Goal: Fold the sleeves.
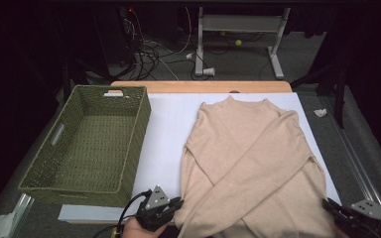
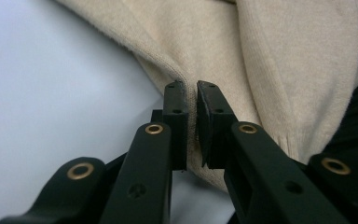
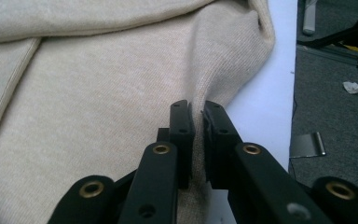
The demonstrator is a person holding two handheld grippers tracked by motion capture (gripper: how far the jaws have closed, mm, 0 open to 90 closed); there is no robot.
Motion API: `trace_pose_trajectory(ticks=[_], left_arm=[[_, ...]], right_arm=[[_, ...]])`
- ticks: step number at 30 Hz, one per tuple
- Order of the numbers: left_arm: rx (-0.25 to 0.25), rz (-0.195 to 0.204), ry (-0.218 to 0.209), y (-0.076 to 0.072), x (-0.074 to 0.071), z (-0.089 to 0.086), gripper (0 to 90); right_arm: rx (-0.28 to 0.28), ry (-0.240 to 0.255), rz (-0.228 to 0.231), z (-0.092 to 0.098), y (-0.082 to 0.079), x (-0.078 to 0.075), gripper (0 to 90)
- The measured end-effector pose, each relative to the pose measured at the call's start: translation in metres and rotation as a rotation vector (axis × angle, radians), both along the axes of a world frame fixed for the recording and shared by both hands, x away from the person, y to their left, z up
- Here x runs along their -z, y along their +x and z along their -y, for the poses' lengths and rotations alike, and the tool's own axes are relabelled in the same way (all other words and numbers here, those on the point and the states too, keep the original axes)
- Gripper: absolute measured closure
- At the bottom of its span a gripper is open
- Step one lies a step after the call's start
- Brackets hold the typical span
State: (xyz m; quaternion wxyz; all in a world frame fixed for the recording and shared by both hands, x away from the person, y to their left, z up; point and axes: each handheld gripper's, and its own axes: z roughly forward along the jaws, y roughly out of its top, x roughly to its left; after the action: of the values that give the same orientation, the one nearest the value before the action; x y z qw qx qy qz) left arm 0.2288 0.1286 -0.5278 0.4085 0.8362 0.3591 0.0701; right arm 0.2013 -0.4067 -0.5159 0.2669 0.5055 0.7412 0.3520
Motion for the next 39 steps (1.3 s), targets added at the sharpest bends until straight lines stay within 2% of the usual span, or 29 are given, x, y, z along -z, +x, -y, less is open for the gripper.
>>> trace_pose_trajectory(ticks=[5, 8, 13, 15, 17, 18, 21, 23, 25, 27, 30, 34, 36, 37, 39], left_arm=[[-0.007, 0.026, 0.006, -0.009, -0.005, -0.004, 79.9], [-0.013, 0.02, 0.003, -0.013, -0.004, -0.007, 80.0], [-0.026, 0.012, -0.005, -0.028, -0.004, -0.014, 80.0], [-0.031, 0.005, -0.003, -0.031, -0.004, -0.015, 79.8], [-0.04, 0.003, -0.009, -0.03, -0.004, -0.016, 78.3], [-0.049, 0.001, -0.007, -0.029, -0.004, -0.016, 76.0], [-0.053, 0.004, -0.012, -0.023, -0.005, -0.017, 57.4], [-0.055, 0.037, 0.012, -0.018, -0.008, -0.012, 44.9], [-0.053, 0.057, 0.015, -0.014, -0.012, -0.007, 36.2], [-0.047, 0.071, 0.01, -0.01, -0.015, -0.003, 31.1], [-0.044, 0.069, -0.004, 0.0, -0.02, 0.001, 23.5], [-0.057, 0.067, -0.036, 0.021, -0.028, 0.002, 15.1], [-0.065, 0.063, -0.044, 0.026, -0.029, 0.003, 11.9], [-0.077, 0.069, -0.054, 0.031, -0.03, 0.004, 11.9], [-0.092, 0.068, -0.056, 0.042, -0.031, 0.008, 7.1]], right_arm=[[-0.016, -0.013, 0.012, -0.002, -0.008, -0.002, 84.5], [-0.026, -0.016, 0.013, -0.003, -0.013, -0.002, 84.6], [-0.049, -0.007, 0.001, -0.004, -0.025, -0.001, 84.4], [-0.061, 0.002, -0.015, -0.004, -0.026, 0.0, 82.2], [-0.065, 0.028, -0.017, -0.003, -0.023, -0.001, 74.7], [-0.064, 0.046, -0.016, -0.003, -0.022, -0.001, 69.3], [-0.062, 0.072, -0.002, -0.005, -0.016, -0.003, 57.2], [-0.066, 0.069, -0.002, -0.008, -0.011, -0.004, 50.3], [-0.064, 0.076, 0.002, -0.008, -0.007, -0.005, 43.1], [-0.059, 0.078, 0.016, -0.009, -0.003, -0.008, 36.8], [-0.05, 0.097, 0.043, -0.009, 0.004, -0.012, 30.1], [-0.049, 0.116, 0.048, -0.008, 0.02, -0.015, 20.7], [-0.058, 0.112, 0.044, -0.008, 0.031, -0.016, 15.3], [-0.058, 0.112, 0.044, -0.008, 0.031, -0.016, 15.3], [-0.066, 0.112, 0.045, -0.009, 0.043, -0.017, 13.6]])
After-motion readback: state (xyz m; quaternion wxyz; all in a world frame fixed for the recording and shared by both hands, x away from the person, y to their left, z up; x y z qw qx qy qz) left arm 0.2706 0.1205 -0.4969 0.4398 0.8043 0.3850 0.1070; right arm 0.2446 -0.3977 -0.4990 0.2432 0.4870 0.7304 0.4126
